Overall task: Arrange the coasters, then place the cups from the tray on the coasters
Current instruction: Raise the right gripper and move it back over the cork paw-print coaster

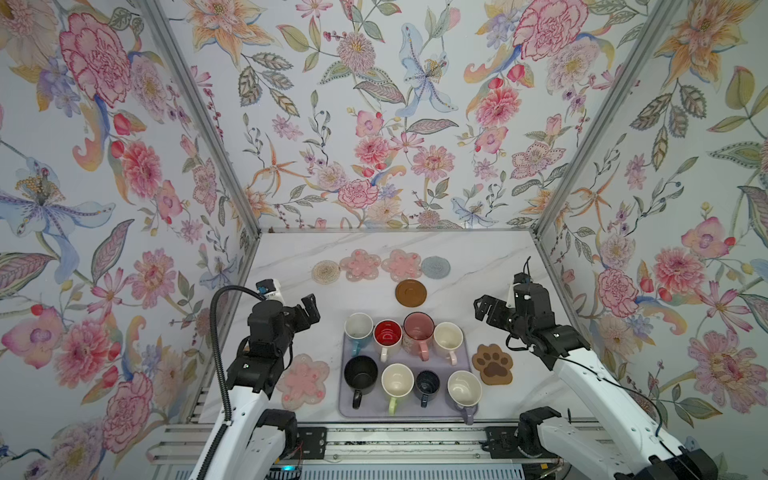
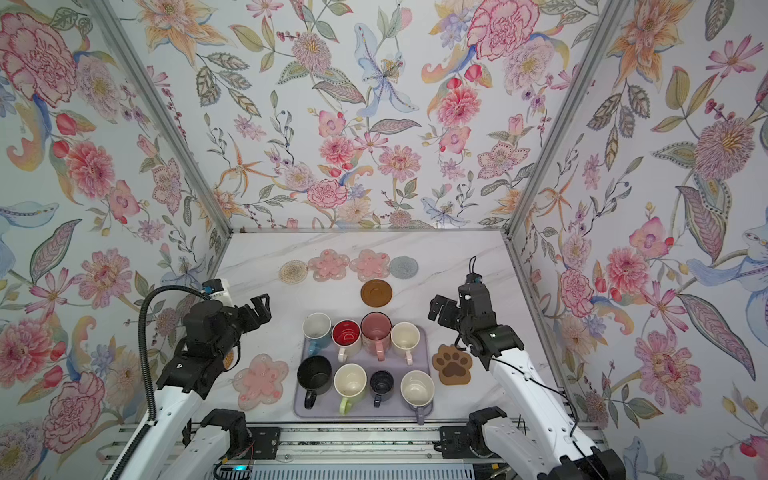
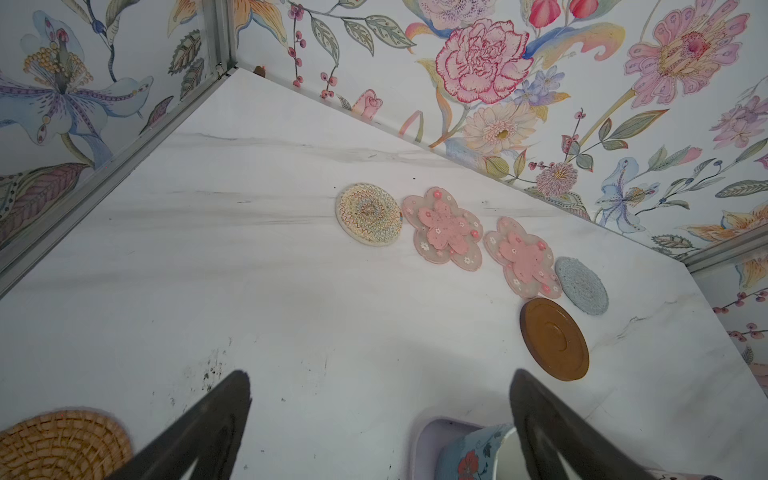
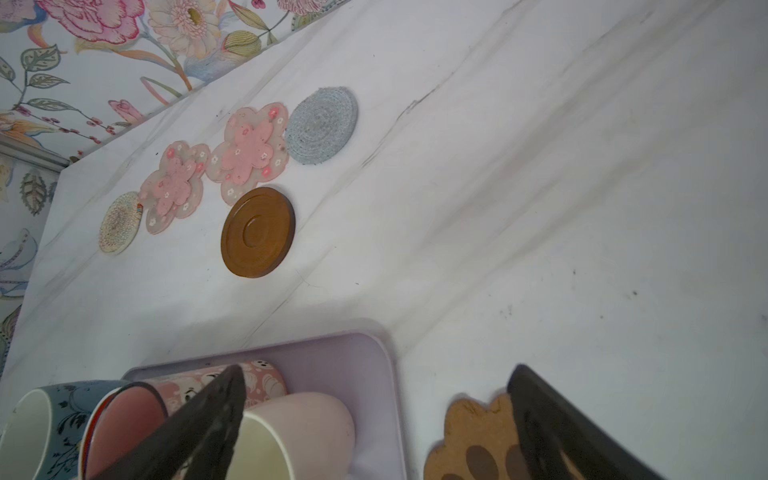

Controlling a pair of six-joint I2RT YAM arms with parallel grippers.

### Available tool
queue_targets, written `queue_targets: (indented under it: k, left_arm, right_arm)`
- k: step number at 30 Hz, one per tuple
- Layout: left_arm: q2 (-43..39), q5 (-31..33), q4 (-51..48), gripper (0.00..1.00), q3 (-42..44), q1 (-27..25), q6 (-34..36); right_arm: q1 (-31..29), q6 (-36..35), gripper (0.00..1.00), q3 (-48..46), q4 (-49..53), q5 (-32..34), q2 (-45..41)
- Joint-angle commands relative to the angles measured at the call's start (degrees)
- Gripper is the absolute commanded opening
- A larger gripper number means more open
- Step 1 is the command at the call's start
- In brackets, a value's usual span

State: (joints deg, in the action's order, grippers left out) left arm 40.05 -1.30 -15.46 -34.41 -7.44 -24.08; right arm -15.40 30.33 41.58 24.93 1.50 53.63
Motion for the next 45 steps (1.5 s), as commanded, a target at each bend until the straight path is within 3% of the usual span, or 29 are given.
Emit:
queue_targets:
  k: [1, 7, 14, 27, 38, 45]
  left_arm:
    - [-0.8, -1.0, -0.9, 0.99, -0.5, 0.3, -0.4]
    - [-1.6, -0.5, -0.2, 0.99, 0.0, 0.2, -0.5]
    - [-1.7, -0.1, 1.1, 0.99, 0.7, 0.3, -0.5]
    - [-1.8, -2.0, 3.1, 0.99, 1.3, 0.2, -0.4]
    - [-2.4, -2.7, 3.4, 0.99, 1.5, 0.3, -0.7]
    - [-2.6, -2.8, 3.3, 0.99, 1.5, 0.2, -0.7]
  right_arm:
    - [1.1, 1.3, 0.99, -2.3, 5.5, 1.4, -2.0]
    - [0.9, 3.7, 0.99, -4.9, 12.9, 1.5, -5.2]
    - [-7.1, 13.2, 0.99, -6.3, 18.5, 10.5, -5.9]
    - [-14.4, 30.2, 0.99, -15.1, 22.6, 15.1, -12.9]
    - [-15.6, 36.4, 0.99, -19.2, 21.2, 11.8, -17.5]
    - [-15.7, 39.6, 0.99, -22.8, 13.8, 7.8, -17.3]
